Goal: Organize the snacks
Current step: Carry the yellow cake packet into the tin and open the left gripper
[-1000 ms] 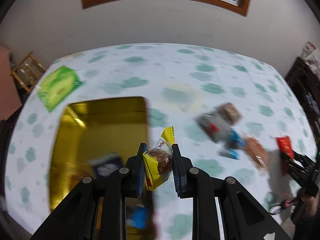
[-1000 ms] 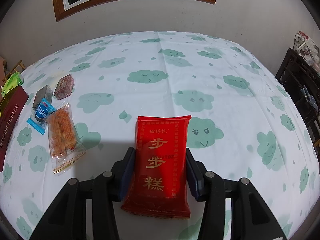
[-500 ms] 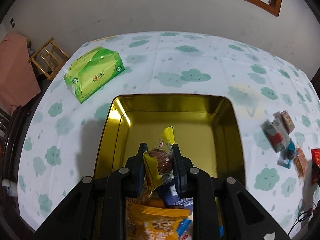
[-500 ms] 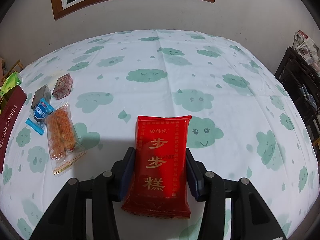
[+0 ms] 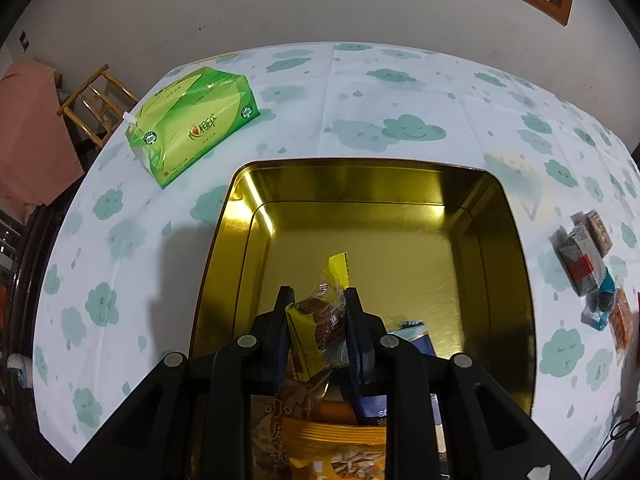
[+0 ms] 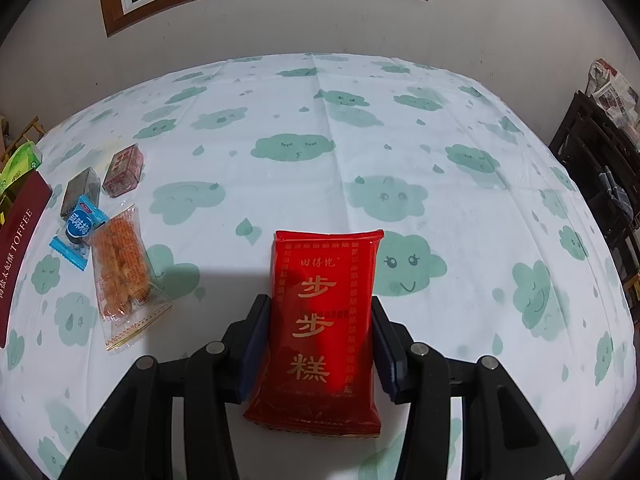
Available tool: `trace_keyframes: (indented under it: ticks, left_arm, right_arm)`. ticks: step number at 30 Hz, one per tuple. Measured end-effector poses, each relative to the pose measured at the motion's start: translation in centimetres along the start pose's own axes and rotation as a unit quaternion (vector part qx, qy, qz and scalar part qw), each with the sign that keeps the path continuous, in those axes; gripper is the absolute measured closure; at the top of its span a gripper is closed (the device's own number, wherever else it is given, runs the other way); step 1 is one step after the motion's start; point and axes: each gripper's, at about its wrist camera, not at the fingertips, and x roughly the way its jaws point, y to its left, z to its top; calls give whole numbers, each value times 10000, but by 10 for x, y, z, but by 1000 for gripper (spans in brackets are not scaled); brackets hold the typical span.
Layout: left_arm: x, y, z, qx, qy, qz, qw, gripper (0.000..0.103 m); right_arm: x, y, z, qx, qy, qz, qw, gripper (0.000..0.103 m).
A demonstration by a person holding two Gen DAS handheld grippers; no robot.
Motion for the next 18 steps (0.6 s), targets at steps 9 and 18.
trace_keyframes:
  ticks: [9, 18]
  left_arm:
    - [5, 3, -3, 53, 63, 142, 9999, 73]
    - [-3, 0, -7, 121, 17, 106, 9999, 69]
  right_arm:
    - [1, 1, 2, -23, 95, 5, 10000, 54]
    - [2, 1, 6, -62, 217, 9, 9997, 54]
